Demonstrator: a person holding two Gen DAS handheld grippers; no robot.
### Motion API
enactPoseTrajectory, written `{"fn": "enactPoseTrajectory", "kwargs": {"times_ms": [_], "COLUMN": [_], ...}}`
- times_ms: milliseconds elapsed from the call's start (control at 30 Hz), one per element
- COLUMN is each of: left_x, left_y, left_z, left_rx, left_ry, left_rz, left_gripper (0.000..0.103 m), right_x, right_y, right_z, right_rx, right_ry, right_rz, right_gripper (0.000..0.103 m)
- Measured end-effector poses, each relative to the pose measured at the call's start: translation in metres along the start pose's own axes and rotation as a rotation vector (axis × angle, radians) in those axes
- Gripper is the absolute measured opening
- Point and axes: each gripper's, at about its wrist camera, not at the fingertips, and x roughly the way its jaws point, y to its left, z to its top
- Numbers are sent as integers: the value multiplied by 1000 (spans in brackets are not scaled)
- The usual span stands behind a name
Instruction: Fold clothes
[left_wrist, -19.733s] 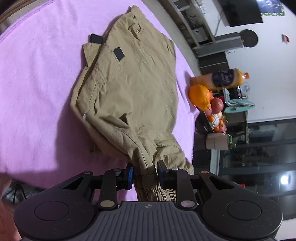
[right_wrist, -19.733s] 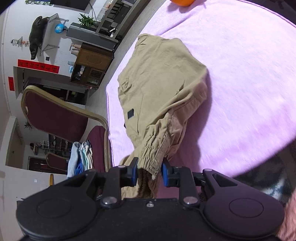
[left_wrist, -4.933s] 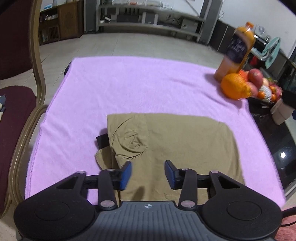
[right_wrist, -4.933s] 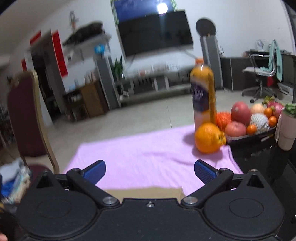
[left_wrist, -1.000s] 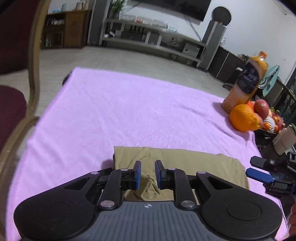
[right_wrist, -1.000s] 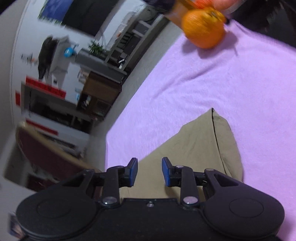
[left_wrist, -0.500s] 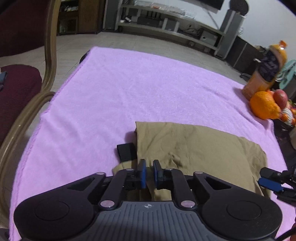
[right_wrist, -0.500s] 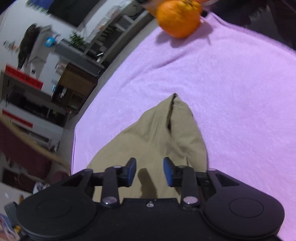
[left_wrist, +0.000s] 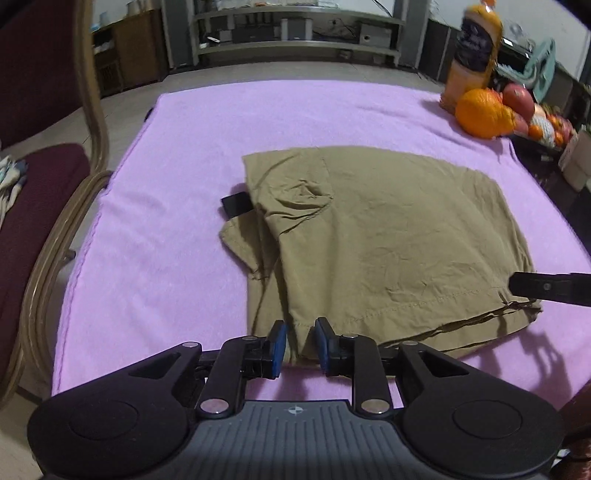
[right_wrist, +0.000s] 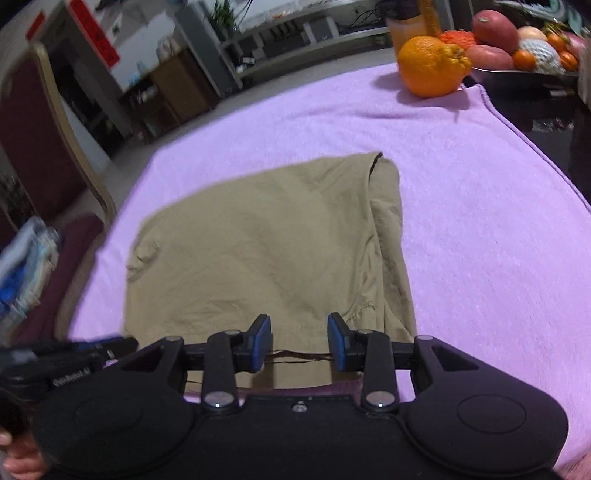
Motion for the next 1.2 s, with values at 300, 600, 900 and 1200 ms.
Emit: {"fn": "enactPoseTrajectory", "kwargs": {"times_ms": [300,600,900,1200], "left_x": [-7,22,27,29], "left_y": [29,7,24,28], "left_z": [6,2,2,3], "left_rx": [-212,-113,-198,-219], "left_ry": [-37,33,67,84], "left_rz": [-99,-72,-120,-153], "left_gripper": [32,34,42,42], "right_x": [-8,15,27,49], "right_y": [-46,-56,-36,-30], "right_z": [-29,-50,-55,-46], "right_rx": [460,680,800,842], "right_ry": [21,57,-142,-212], "right_rz": [242,268,150,54], "right_gripper": [61,61,59,38]}}
